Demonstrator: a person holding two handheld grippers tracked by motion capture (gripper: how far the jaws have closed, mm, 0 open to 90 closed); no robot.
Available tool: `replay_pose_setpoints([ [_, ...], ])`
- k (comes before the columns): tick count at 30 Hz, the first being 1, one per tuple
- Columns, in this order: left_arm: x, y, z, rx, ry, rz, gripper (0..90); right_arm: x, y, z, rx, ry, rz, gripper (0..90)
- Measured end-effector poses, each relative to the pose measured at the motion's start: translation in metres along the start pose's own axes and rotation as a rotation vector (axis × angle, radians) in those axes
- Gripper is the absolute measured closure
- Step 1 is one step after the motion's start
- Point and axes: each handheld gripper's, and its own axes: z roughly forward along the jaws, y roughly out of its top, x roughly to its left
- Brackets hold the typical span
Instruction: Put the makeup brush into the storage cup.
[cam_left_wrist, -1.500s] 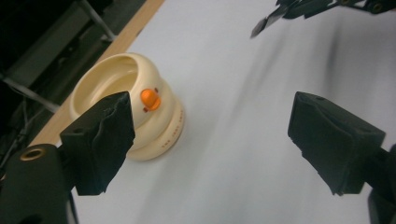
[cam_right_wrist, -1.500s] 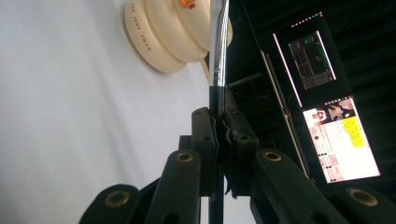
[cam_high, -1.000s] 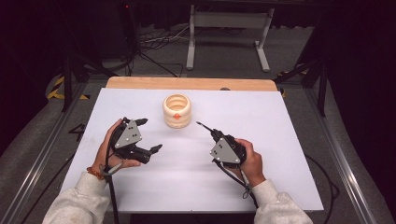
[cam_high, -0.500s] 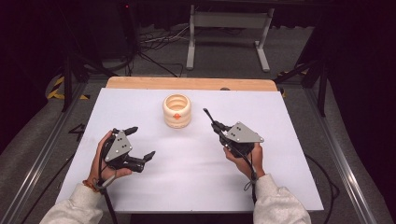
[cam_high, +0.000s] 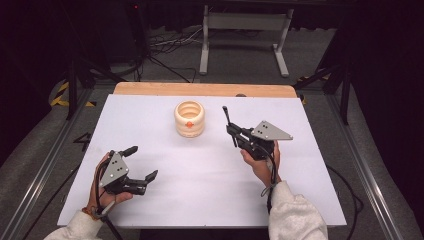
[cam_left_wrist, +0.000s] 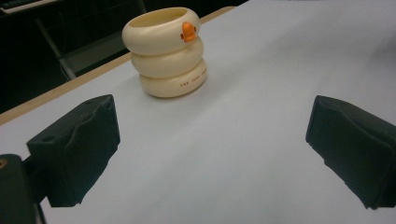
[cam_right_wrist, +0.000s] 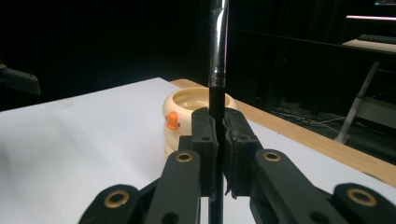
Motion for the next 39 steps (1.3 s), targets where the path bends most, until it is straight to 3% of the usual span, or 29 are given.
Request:
replay_pose_setpoints([
  [9, 0.000, -0.011, -0.010, 0.004, 0.012, -0.026, 4.1, 0.000, 0.004, 0.014, -0.052, 0.044, 0.034, 84.6],
  [15, 0.000, -0.015, -0.016, -0.003, 0.019, -0.040, 4.1, 0.002, 0.013, 0.025, -0.084, 0.066, 0.027, 84.6],
  [21, 0.001, -0.015, -0.019, -0.027, 0.029, -0.066, 4.4, 0.000, 0.024, 0.042, -0.132, 0.084, 0.044, 84.6],
  [31, 0.003, -0.017, -0.022, -0.027, 0.021, -0.073, 4.6, -0.002, 0.036, 0.064, -0.162, 0.104, 0.058, 84.6],
  [39, 0.001, -0.018, -0.020, -0.027, 0.018, -0.069, 4.7, -0.003, 0.037, 0.081, -0.151, 0.112, 0.049, 84.5],
])
